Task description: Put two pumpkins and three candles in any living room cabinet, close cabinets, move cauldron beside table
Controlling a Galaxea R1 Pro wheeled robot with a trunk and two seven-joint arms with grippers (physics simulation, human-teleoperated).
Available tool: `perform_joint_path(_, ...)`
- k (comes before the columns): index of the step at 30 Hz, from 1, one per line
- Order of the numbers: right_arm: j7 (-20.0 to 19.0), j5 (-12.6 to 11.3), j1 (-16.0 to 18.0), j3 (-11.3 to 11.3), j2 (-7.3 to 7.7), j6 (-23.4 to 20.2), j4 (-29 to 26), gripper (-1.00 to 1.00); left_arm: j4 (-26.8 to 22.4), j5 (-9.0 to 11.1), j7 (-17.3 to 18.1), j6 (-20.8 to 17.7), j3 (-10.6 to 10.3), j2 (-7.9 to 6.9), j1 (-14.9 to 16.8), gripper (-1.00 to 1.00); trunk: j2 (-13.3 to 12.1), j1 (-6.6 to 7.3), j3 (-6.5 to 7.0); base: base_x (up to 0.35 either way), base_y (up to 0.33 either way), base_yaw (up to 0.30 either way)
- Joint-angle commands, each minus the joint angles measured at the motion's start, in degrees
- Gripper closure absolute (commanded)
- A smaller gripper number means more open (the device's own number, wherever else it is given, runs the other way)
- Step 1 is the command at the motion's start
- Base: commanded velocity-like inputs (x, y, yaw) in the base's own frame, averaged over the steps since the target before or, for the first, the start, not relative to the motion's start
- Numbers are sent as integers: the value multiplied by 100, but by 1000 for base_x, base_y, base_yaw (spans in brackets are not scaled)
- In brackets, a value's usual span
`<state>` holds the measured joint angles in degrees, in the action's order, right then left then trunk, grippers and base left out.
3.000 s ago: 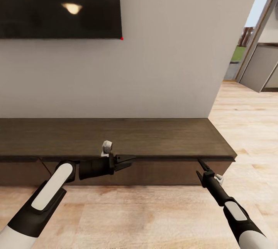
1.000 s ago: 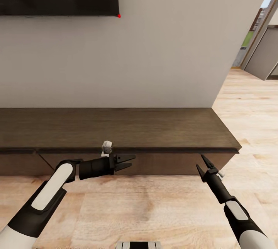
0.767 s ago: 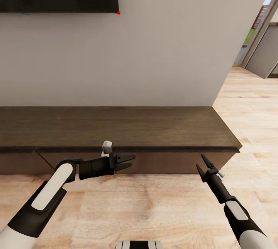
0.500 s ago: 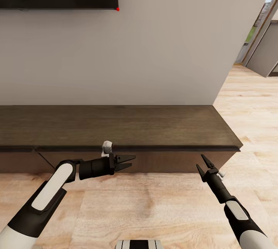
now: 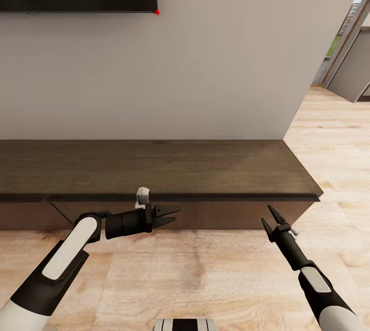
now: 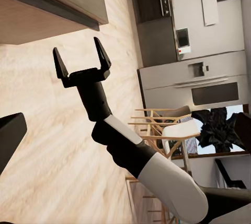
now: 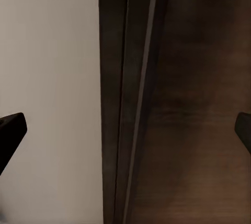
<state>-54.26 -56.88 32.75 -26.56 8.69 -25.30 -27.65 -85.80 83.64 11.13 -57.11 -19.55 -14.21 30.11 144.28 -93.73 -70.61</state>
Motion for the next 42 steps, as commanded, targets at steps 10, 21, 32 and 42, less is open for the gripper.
perform_joint_path(10,-23,-34,3,-7,1,-36,-3,-100,2,-48,56,-2,-7,4,4,-100,2,1,-4,68,0,0)
perform_joint_path(21,-9,-34,3,-7,62,-45,2,-100,2,-49,56,-2,-9,6,4,-100,2,1,-4,69,0,0)
perform_joint_path(32,-4,-34,3,1,88,-43,14,-100,2,-49,56,-2,-14,6,4,-100,2,1,-4,42,0,0)
perform_joint_path(42,-31,-34,3,2,89,-36,14,-100,2,-49,56,-2,-114,7,4,-100,2,1,-4,46,0,0)
